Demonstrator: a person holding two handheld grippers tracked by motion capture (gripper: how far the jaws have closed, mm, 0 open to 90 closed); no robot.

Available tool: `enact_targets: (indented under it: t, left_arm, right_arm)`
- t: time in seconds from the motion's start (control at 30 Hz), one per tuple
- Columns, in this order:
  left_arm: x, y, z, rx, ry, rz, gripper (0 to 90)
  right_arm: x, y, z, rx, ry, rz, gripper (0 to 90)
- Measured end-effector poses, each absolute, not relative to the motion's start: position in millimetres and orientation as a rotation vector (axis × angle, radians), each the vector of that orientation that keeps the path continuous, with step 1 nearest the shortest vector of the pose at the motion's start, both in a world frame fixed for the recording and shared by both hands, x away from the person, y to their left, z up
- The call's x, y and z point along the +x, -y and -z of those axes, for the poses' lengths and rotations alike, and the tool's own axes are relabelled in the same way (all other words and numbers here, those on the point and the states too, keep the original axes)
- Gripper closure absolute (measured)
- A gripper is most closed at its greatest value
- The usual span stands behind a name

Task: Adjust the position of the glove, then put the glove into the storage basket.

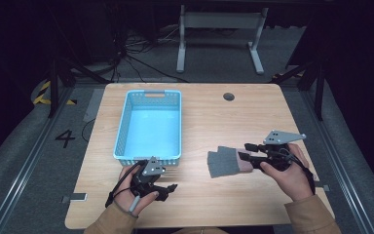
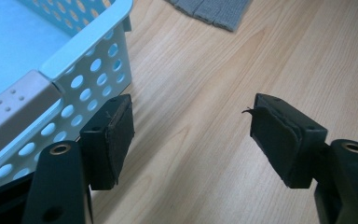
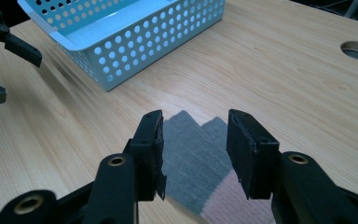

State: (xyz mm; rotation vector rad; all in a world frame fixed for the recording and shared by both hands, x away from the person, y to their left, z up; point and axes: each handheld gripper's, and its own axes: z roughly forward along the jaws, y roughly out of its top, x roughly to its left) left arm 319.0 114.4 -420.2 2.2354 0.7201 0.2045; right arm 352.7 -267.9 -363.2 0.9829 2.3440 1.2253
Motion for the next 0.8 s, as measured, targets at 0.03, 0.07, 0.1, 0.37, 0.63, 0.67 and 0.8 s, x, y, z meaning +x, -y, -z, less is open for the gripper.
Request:
enact_targets:
  t: [0.03, 0.07, 0.1, 0.37, 0.63, 0.67, 0.8]
  left_arm:
    - [320, -114, 421, 2.234, -0.72, -0.202, 31.2]
    - [320, -113, 421, 2.237, -0.716, -0.202, 31.2]
    - [320, -113, 421, 2.239, -0.713, -0.2, 31.2]
    - [321, -112, 422, 2.25, -0.711, -0.199, 31.2]
    - [321, -113, 422, 2.25, -0.713, -0.198, 31.2]
    - [321, -113, 422, 2.249, -0.713, -0.197, 31.2]
    - [321, -112, 422, 2.253, -0.709, -0.199, 31.2]
  right_arm:
    - [352, 272, 362, 0.991, -2.338, -1.221, 56.9]
    - [351, 276, 361, 0.997, -2.328, -1.215, 56.9]
    - [350, 280, 360, 1.003, -2.322, -1.214, 56.7]
    - [346, 316, 354, 1.102, -2.291, -1.149, 54.5]
    - [346, 345, 357, 1.19, -2.279, -1.088, 51.7]
    - [346, 347, 358, 1.198, -2.28, -1.079, 51.7]
    - [346, 358, 363, 1.235, -2.275, -1.05, 50.5]
